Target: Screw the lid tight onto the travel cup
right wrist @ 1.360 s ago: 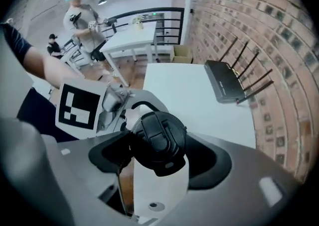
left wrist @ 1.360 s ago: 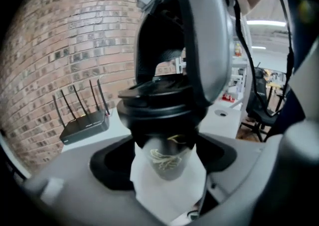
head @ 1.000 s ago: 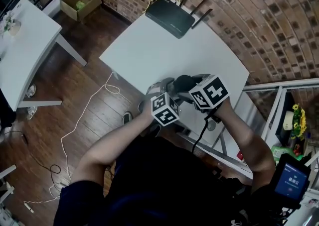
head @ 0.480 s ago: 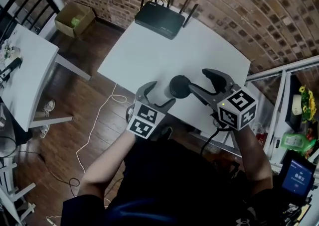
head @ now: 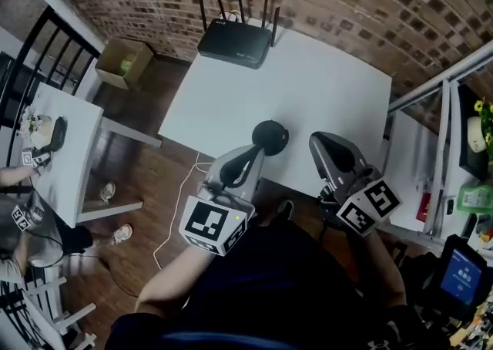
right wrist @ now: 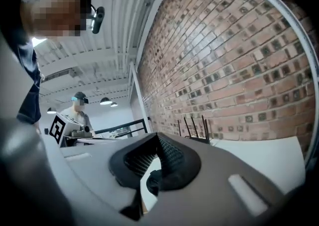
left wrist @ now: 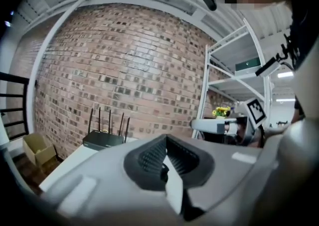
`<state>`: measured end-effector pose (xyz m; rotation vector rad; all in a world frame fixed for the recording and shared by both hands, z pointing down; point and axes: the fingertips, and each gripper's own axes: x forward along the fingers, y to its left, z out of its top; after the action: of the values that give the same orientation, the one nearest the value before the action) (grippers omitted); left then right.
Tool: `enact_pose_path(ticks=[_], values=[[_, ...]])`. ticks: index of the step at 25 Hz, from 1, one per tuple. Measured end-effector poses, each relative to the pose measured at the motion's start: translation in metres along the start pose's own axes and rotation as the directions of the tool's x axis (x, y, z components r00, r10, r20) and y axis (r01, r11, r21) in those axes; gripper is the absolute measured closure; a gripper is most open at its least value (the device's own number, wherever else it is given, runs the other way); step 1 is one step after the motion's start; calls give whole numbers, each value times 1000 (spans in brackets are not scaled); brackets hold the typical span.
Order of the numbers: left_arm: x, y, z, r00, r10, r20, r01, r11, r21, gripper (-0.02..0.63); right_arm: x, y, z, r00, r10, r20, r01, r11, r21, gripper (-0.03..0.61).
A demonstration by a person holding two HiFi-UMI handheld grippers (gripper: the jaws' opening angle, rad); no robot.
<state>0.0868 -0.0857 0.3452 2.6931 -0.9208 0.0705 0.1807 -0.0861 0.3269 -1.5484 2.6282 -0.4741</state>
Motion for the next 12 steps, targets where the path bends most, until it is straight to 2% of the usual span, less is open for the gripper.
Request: enact_pose_path(ticks=[7, 12], values=[[11, -23, -2, 1000, -12, -26, 13, 999, 39, 607, -25, -2, 6, 992, -82, 95, 91, 992, -91, 568], [11, -28, -7, 1000, -9, -28, 10, 999, 41, 607, -30, -2, 10, 989, -98, 115, 114, 984, -139, 568]])
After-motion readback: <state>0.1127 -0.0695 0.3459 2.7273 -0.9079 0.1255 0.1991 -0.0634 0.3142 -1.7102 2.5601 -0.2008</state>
